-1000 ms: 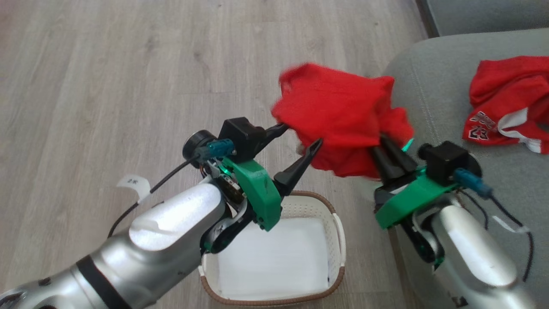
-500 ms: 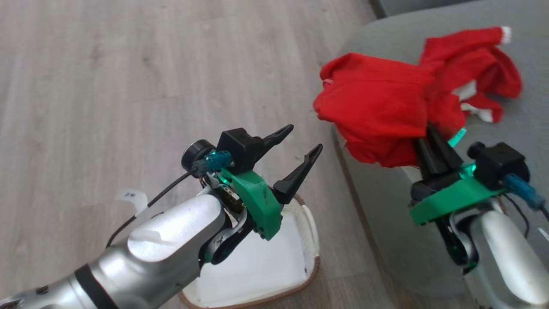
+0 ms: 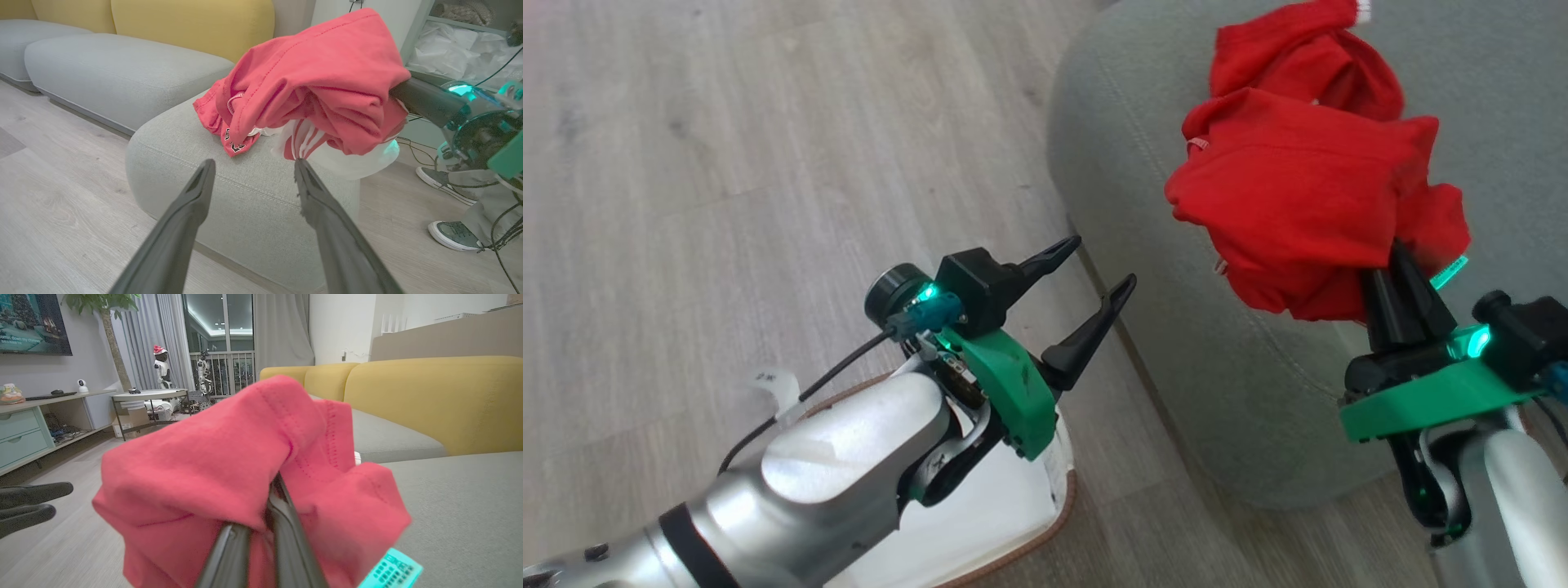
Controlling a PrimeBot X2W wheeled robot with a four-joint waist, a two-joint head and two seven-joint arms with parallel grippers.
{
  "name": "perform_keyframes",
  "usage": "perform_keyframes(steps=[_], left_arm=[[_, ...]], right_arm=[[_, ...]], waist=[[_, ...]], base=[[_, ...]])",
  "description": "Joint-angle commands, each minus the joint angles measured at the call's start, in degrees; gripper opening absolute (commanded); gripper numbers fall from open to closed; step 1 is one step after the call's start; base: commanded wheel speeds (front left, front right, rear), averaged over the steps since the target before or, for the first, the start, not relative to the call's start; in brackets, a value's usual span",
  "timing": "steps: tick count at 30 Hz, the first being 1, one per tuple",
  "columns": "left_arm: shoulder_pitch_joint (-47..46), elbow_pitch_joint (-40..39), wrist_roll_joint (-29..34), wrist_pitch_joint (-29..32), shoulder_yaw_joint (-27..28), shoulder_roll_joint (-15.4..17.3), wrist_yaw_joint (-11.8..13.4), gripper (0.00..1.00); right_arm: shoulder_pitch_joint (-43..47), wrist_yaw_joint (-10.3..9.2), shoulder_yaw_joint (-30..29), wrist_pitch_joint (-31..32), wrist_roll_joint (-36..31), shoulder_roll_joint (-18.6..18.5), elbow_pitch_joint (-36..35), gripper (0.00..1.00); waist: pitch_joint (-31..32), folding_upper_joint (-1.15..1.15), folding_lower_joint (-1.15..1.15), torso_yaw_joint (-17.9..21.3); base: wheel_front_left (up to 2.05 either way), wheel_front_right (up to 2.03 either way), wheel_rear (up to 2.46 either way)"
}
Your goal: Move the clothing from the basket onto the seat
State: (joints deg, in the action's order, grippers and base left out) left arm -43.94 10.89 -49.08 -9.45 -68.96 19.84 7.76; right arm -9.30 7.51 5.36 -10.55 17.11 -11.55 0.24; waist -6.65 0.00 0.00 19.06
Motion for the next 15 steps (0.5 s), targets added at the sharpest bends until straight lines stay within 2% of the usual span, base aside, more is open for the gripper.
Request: perform_keyframes(steps=[1,15], left_arm=[[-2.67,-1.74,0.58,-0.52,2.19,1.35,0.44,1.00],[-3.33,-2.82,0.96,-0.81,1.95,1.26,0.55,1.00]], right_arm=[[-0.44,-0.02,0.30,0.18,-0.51,-0.08,-2.87,0.00],[-1.48,-0.02,-2.63,1.41,-0.58,-0.73,-6.04,0.00]], waist=[[-0.31,0.00,0.00,1.03],[-1.40,0.00,0.00,3.15]], base=[[0.00,0.00,0.00],[0.00,0.00,0.00]])
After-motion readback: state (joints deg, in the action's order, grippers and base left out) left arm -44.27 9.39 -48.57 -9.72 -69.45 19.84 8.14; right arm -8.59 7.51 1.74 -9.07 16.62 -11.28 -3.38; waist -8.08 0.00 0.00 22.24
